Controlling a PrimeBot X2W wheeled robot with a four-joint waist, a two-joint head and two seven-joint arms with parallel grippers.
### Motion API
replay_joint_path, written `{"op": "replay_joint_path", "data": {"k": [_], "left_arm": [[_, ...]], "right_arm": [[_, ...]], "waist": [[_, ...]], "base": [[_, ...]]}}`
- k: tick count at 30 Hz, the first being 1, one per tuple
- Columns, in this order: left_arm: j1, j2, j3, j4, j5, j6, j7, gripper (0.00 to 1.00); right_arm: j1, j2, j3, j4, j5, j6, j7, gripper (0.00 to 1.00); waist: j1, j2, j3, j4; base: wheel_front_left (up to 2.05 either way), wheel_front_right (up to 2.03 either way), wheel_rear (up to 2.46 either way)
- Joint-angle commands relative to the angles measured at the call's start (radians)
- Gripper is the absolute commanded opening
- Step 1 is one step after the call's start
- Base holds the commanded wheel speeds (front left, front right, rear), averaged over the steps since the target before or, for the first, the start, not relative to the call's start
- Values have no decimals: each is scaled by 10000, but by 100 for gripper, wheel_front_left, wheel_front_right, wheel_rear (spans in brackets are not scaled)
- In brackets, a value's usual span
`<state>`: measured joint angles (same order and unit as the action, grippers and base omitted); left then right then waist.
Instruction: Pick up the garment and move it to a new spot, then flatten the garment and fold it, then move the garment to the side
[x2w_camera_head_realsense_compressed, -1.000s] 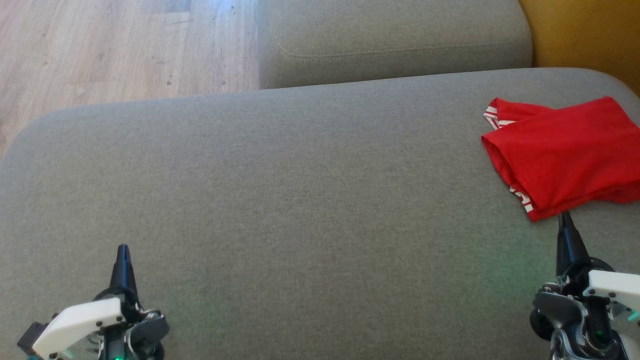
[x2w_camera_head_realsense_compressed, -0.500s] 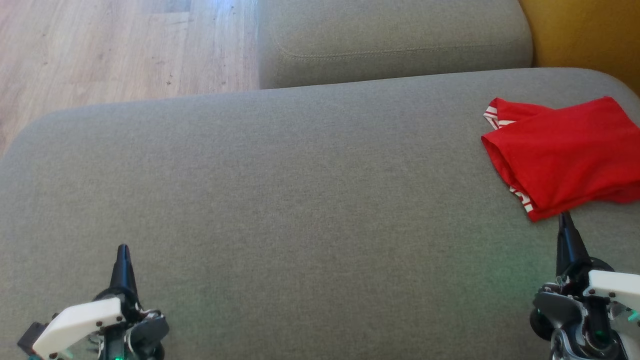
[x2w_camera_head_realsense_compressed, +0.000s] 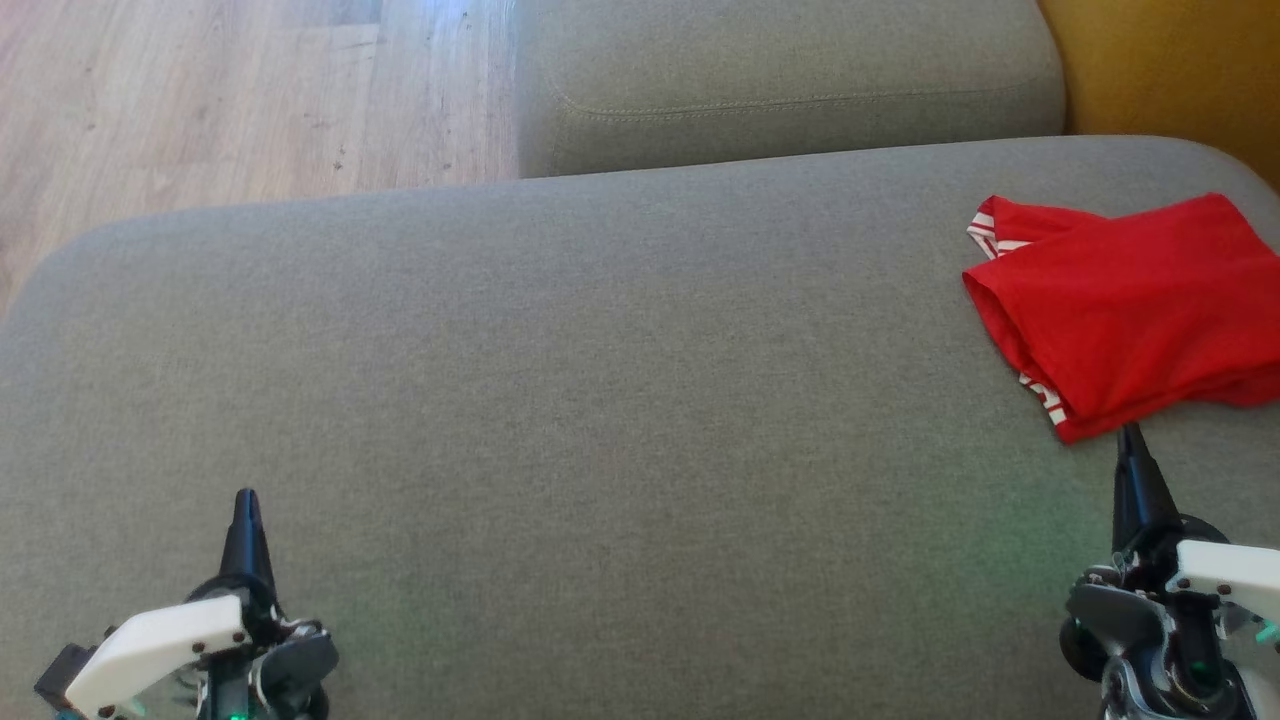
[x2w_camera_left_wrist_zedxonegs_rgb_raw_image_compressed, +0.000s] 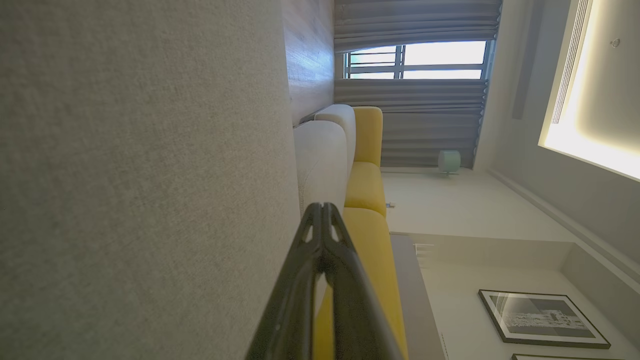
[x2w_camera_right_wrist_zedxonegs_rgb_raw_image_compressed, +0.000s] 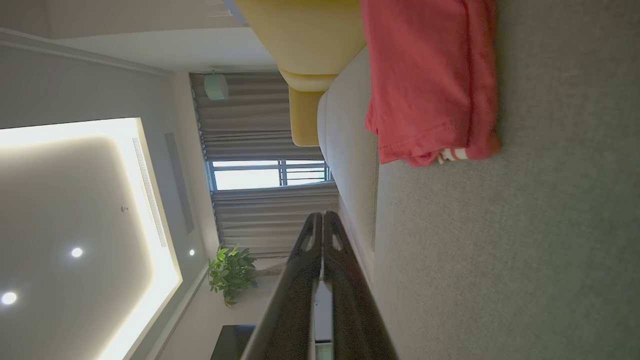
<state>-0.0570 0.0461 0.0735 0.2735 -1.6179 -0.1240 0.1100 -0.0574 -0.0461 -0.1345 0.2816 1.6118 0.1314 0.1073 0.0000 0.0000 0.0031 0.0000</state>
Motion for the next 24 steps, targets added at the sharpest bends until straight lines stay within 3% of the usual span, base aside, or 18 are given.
{"op": "replay_joint_path", "data": {"k": [1, 24], "left_arm": [[-511, 41, 414, -285, 103, -67, 41, 0], [-511, 41, 411, -285, 100, -67, 39, 0]], "right_arm": [[-506, -41, 203, -368, -35, -7, 62, 0], [-506, -41, 205, -368, -33, -7, 61, 0]], "waist": [[0, 0, 0, 0], [0, 0, 0, 0]], "base": [[0, 0, 0], [0, 0, 0]]}}
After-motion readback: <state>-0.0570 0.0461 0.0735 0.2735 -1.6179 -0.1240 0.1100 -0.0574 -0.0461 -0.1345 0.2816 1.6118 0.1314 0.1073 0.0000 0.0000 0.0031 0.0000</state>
